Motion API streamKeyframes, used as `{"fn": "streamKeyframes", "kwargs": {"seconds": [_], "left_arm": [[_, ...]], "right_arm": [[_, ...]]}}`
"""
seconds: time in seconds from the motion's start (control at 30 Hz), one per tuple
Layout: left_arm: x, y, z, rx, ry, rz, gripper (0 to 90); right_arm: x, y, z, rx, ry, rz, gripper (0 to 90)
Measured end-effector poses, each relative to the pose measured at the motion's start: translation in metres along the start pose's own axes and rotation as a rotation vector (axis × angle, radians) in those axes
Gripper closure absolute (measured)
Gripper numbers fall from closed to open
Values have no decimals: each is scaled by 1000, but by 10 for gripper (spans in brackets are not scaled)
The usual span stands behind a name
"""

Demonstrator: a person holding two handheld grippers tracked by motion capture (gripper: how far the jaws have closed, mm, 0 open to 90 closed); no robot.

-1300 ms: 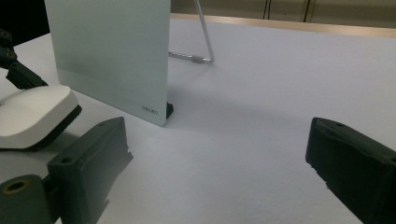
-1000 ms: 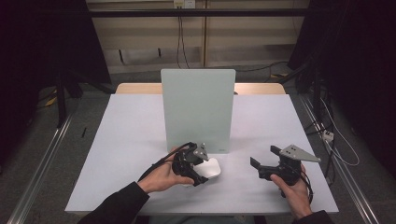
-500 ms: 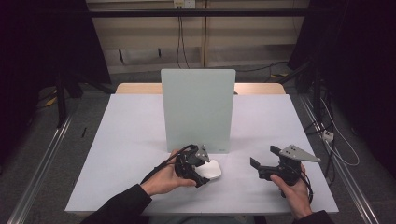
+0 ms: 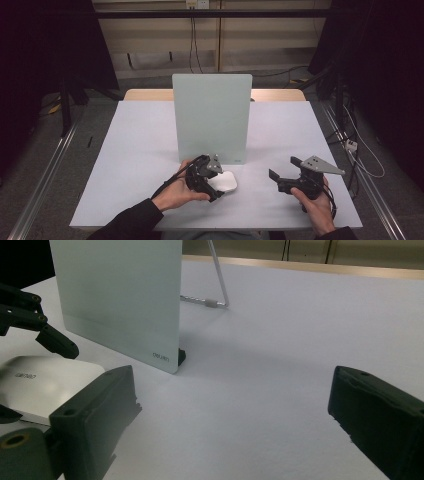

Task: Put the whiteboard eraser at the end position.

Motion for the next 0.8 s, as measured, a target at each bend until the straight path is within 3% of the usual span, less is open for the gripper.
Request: {"fn": "streamKeyframes", "kwargs": {"seconds": [0.2, 0.3, 0.33, 0.37, 0.57, 0.6, 0.63, 0.67, 0.73, 0.77, 0.8], "left_arm": [[3, -6, 3, 40, -9, -52, 112], [7, -11, 4, 48, -28, -125, 113], [7, -14, 6, 56, -25, -119, 112], [7, -14, 6, 58, -38, -144, 106], [6, -23, 14, 67, -59, -177, 83], [5, -25, 15, 95, -62, -161, 82], [5, -25, 15, 63, -73, -194, 82], [5, -26, 16, 62, -78, -201, 82], [4, -27, 17, 86, -88, -198, 83], [3, -29, 19, 90, -75, -192, 80], [3, -31, 19, 97, -93, -209, 76]], "right_arm": [[0, 0, -1, -2, 5, 1, 51], [0, 1, -1, 1, 6, 2, 51], [0, 1, -1, 1, 6, 1, 51], [0, 1, -1, 1, 11, 1, 51], [-1, 1, -1, -1, 11, 3, 51], [-1, 1, -2, -2, 8, 3, 51], [-1, 1, -2, -2, 8, 2, 51], [-1, 1, -2, -3, 8, 3, 51], [0, 1, -1, -1, 9, 2, 52], [0, 2, -1, 0, 5, 2, 52], [0, 2, -1, -1, 4, 3, 52]]}}
Point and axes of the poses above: each handheld gripper's, and its own axes: y roughly forward along the jaws, x roughly out of its top, z roughly to its left, the point moved 5 cm from there along y, roughly forward along the jaws, and after that the axes turned 7 degrees about y, right-handed, at the moved point
